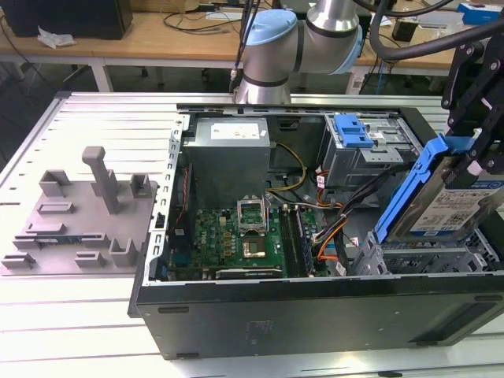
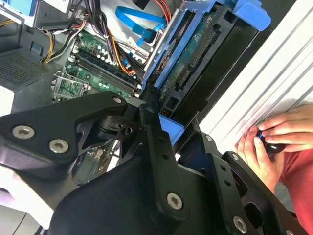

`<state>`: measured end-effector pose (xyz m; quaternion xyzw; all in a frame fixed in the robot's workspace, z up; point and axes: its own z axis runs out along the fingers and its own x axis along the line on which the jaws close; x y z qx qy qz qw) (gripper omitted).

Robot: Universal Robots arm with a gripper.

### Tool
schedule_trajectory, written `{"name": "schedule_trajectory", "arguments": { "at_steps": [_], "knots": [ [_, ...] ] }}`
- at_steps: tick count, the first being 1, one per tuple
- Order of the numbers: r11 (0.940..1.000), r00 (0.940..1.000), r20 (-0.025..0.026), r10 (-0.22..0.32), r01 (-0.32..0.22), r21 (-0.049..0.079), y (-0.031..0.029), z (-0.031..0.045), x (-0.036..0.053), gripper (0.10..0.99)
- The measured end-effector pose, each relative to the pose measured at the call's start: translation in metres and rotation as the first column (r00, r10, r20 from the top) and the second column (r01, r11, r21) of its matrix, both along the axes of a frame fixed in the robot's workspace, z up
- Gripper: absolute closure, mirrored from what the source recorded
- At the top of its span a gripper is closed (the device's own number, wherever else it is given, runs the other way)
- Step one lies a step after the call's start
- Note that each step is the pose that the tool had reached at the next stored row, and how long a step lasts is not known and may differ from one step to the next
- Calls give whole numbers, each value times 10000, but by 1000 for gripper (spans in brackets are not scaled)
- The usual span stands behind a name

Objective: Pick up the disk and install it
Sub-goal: 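Insert the disk into the insertion slot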

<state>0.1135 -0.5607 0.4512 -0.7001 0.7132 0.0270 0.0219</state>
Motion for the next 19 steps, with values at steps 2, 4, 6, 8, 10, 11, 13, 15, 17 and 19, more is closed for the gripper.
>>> {"name": "schedule_trajectory", "arguments": {
  "at_steps": [2, 4, 6, 8, 10, 11, 13, 15, 17, 19],
  "knots": [
    [10000, 10000, 1, 0, 0, 1, 0, -7, 3, 722],
    [10000, 10000, 0, 0, 0, 0, 0, -14, 4, 722],
    [10000, 10000, -1, 0, 0, 0, 0, -24, 5, 722],
    [10000, 10000, 0, 0, 0, 1, 0, -33, 5, 722],
    [10000, 10000, 0, 0, 0, 0, 0, -44, 6, 722],
    [10000, 10000, 0, -1, 1, -1, 0, -48, 6, 722],
    [10000, 10000, 0, 0, 0, 0, 0, -68, 8, 722],
    [10000, 10000, 0, -1, 1, 0, 0, -91, 9, 722],
    [10000, 10000, 0, 0, 0, 0, 0, -344, 11, 722],
    [10000, 10000, 0, 0, 0, 0, 0, -391, 11, 722]
  ]
}}
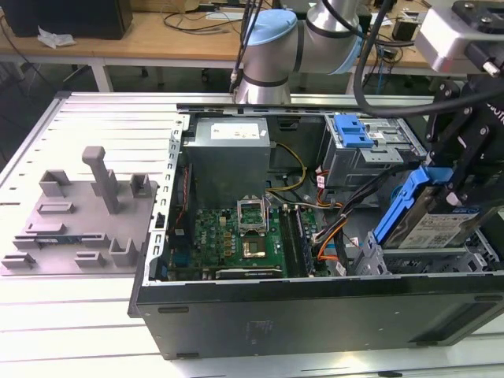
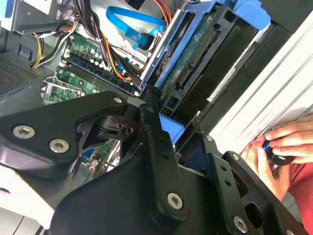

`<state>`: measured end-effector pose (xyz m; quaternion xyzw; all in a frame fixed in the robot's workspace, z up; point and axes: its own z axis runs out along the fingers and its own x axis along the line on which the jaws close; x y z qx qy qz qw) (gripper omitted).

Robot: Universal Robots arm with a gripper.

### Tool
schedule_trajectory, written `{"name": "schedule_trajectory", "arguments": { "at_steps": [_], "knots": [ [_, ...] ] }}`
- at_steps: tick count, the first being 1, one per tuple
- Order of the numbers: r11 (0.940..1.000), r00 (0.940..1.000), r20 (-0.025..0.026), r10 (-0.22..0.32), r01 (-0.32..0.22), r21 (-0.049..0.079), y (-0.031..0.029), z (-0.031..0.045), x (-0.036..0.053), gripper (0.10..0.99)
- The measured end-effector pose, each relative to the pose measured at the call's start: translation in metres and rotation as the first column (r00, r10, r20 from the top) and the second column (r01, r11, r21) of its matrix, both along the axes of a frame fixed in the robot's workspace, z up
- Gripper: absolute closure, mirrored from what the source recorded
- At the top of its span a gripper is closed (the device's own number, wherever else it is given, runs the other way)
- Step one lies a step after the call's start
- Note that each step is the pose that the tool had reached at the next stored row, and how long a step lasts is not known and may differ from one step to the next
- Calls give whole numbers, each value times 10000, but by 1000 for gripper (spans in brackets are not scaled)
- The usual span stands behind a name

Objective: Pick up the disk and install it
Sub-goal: 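Insert the disk into the insertion slot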

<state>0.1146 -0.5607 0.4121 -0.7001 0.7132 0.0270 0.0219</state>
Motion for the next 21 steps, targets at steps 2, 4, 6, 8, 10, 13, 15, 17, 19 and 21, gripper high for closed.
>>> {"name": "schedule_trajectory", "arguments": {
  "at_steps": [2, 4, 6, 8, 10, 13, 15, 17, 19, 21],
  "knots": [
    [10000, 10000, 0, 0, 0, 1, 0, -19, 0, 722],
    [10000, 10000, 0, 0, 0, 0, 0, -37, 0, 722],
    [10000, 10000, 0, 0, 0, 0, 0, -57, 0, 722],
    [10000, 10000, 0, 0, 0, 1, 0, -76, 0, 722],
    [10000, 10000, 0, 0, 0, 0, 0, -92, 0, 722],
    [10000, 10000, 0, 0, 0, -4, 0, -112, 0, 722],
    [10000, 10000, 1, 1, -1, 3, 0, -130, 0, 710],
    [10000, 10000, 0, 1, -1, -1, 0, -130, 0, 647],
    [10000, 10000, 0, 1, -1, -1, 0, -131, 0, 647],
    [10000, 10000, 0, 0, 0, -1, 0, -131, 0, 647]
  ]
}}
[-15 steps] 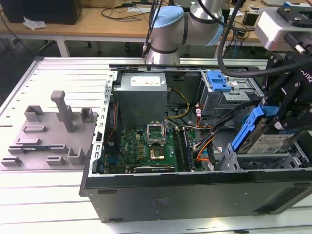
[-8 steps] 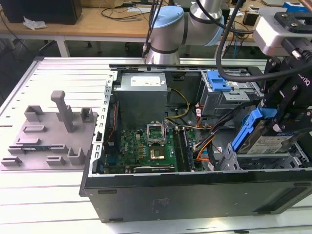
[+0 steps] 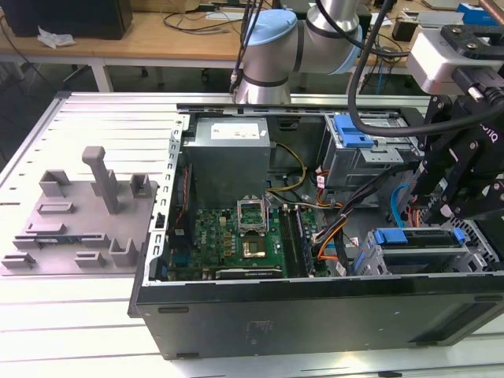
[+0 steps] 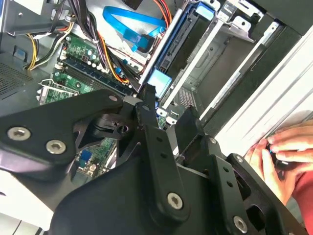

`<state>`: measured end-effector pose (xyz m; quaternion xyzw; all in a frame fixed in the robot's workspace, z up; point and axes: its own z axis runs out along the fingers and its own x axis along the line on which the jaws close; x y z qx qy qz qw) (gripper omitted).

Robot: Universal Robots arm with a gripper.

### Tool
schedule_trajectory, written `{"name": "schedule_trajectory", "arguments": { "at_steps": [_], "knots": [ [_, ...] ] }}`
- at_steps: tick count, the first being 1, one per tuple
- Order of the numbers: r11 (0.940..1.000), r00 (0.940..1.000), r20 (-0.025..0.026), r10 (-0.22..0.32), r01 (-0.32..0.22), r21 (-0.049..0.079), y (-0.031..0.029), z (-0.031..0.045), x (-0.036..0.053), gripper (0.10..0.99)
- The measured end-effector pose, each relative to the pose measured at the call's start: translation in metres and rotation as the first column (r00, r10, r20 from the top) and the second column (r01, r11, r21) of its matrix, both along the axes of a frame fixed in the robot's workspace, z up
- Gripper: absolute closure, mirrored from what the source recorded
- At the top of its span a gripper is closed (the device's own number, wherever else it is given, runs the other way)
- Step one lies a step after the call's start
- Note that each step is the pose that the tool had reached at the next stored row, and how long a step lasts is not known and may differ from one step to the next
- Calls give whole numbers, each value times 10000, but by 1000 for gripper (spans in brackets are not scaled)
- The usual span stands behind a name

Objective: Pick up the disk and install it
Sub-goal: 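Insert the disk into the insertion slot, then insert the first disk wire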

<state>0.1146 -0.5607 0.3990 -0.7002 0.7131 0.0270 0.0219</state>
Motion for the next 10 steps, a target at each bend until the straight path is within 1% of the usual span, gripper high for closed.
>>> {"name": "schedule_trajectory", "arguments": {
  "at_steps": [10],
  "knots": [
    [10000, 10000, 0, 0, 0, 0, 0, -2, 0, 647]
  ]
}}
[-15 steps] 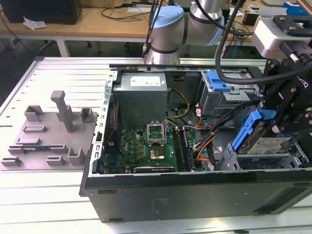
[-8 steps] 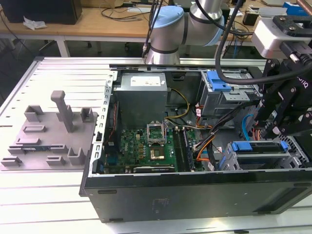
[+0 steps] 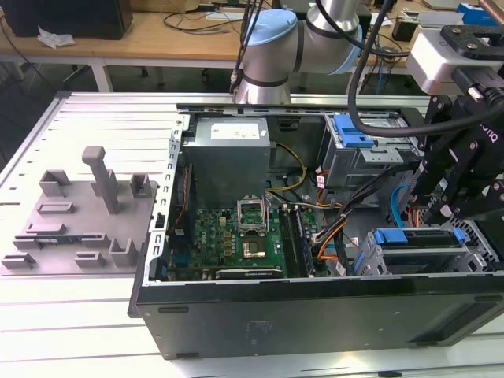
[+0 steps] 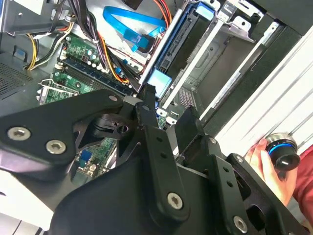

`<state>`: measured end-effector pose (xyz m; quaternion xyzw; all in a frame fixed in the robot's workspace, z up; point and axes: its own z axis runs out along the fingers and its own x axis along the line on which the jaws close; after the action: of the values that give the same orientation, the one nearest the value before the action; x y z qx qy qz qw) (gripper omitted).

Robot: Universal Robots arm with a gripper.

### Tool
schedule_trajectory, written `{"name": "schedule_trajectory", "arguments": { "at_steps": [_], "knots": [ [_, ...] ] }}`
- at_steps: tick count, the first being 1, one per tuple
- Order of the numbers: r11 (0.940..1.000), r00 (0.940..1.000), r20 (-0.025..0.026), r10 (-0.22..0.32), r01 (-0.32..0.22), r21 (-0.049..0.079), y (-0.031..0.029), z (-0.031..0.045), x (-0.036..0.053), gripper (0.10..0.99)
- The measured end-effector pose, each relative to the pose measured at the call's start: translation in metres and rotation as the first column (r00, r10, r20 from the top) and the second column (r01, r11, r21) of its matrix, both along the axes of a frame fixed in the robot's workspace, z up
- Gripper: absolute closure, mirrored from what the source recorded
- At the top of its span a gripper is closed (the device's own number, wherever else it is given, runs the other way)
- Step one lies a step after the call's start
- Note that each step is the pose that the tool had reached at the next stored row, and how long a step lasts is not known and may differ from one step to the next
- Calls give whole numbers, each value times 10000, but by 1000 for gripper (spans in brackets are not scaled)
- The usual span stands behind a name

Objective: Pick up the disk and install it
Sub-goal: 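Insert the first disk wire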

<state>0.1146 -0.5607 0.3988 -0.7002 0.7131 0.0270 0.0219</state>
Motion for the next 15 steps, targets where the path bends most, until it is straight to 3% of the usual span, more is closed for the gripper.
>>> {"name": "schedule_trajectory", "arguments": {
  "at_steps": [4, 6, 7, 8, 9, 10, 12, 15],
  "knots": [
    [10000, 10000, 0, 0, 0, 1, 0, -3, -1, 647],
    [9994, 10000, 22, 2, -2, -343, 155, -3, -18, 647],
    [9985, 10000, 22, 2, -1, -543, 264, -2, -19, 647],
    [9981, 10000, 22, 2, -1, -623, 319, -4, -19, 647],
    [9977, 10000, 21, 3, -2, -678, 366, -2, -19, 647],
    [9973, 10000, 22, 4, -3, -740, 465, -3, -19, 647],
    [9969, 10000, 22, 9, -7, -784, 556, -3, -19, 647],
    [9962, 10000, 22, 23, -21, -869, 738, -2, -19, 647]
  ]
}}
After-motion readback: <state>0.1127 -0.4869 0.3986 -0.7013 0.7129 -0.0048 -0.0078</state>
